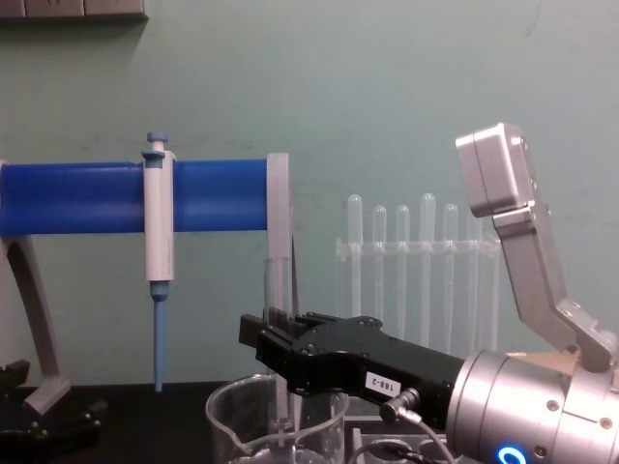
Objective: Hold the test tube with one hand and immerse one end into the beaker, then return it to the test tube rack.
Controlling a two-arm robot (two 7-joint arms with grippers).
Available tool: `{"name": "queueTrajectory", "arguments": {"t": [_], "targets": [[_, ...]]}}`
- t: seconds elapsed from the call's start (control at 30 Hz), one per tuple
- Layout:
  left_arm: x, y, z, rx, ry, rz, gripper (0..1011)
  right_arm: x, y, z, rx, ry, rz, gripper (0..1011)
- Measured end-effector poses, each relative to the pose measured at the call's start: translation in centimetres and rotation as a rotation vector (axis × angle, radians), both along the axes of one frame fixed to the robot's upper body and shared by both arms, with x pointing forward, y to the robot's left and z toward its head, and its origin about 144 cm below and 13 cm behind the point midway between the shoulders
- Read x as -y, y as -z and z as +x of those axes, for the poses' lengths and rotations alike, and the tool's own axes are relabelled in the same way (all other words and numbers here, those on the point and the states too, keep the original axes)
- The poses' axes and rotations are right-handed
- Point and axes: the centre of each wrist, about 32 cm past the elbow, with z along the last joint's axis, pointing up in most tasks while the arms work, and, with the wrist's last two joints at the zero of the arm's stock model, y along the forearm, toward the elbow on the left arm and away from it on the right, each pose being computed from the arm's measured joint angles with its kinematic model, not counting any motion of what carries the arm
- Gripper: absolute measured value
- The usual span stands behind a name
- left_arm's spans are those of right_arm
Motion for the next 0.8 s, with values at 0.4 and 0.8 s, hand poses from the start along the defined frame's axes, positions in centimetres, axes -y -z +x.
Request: {"name": "queueTrajectory", "arguments": {"t": [0.4, 0.8], "targets": [[0.0, 0.0, 0.0, 0.0, 0.0, 0.0, 1000, 0.0, 0.0, 0.0, 0.0, 0.0, 0.0, 225], [0.0, 0.0, 0.0, 0.0, 0.0, 0.0, 1000, 0.0, 0.0, 0.0, 0.0, 0.0, 0.0, 225]]}}
